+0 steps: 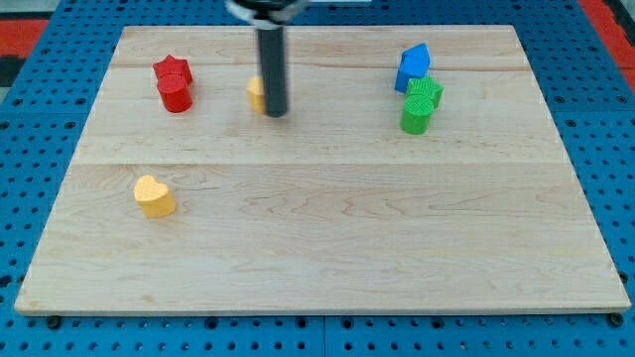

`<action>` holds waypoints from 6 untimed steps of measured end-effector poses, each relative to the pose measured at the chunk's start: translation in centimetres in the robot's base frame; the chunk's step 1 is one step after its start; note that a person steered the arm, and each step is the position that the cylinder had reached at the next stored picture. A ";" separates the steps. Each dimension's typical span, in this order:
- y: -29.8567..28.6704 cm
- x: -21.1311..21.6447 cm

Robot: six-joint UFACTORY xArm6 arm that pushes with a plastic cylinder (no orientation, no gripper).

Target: Slide the yellow hexagon to the right of the red circle

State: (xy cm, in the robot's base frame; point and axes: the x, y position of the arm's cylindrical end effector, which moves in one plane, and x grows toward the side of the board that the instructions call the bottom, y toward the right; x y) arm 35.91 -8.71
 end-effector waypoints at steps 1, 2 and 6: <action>-0.4 -2.9; 5.4 -4.4; -2.1 -5.7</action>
